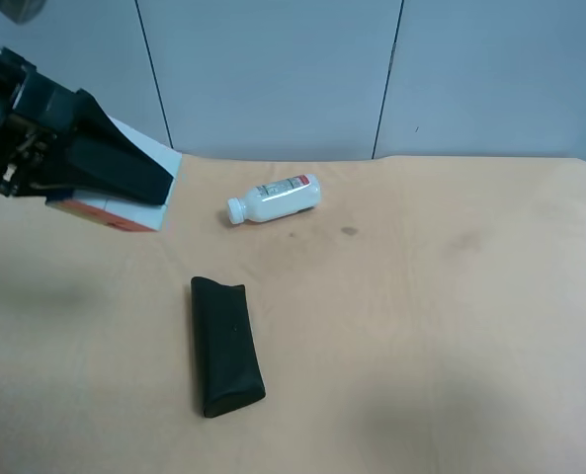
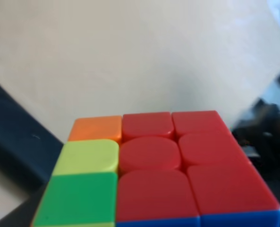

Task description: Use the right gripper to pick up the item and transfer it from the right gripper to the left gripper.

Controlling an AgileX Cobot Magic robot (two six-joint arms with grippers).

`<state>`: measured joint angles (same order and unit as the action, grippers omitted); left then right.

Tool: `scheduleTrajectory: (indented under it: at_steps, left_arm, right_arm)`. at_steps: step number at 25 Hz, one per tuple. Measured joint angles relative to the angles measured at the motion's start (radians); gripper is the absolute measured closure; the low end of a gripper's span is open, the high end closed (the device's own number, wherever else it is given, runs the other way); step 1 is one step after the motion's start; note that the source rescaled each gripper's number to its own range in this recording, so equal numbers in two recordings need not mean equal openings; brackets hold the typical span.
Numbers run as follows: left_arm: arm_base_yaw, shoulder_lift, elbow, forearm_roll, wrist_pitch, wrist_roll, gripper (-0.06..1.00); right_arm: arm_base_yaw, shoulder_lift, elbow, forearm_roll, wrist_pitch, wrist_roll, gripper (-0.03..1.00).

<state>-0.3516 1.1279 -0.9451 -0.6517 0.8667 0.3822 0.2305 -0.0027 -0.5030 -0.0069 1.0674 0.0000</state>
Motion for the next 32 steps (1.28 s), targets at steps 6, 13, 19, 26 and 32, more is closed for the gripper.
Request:
scheduleTrajectory:
  at_steps: [6,13,19,26,32]
  left_arm:
    - [0.033,0.122,-0.166,0.352,0.055,-0.199,0.94]
    - [0.149,0.376,-0.283,0.544,0.104,-0.225,0.94]
    - [0.255,0.545,-0.289,0.645,0.076,-0.225,0.94]
    - [0.343,0.747,-0.29,0.675,-0.057,-0.225,0.94]
    - [0.343,0.811,-0.29,0.677,-0.115,-0.234,0.67]
  right_arm:
    - [0.0,0.0,0.0,0.001,0.0,0.0,-0.03]
    - [0.0,0.0,0.0,0.001,0.0,0.0,-0.03]
    - [0.0,0.0,0.0,0.001,0.0,0.0,-0.03]
    - [0.0,0.0,0.0,0.001,0.0,0.0,-0.03]
    - [0.0,0.0,0.0,0.001,0.0,0.0,-0.03]
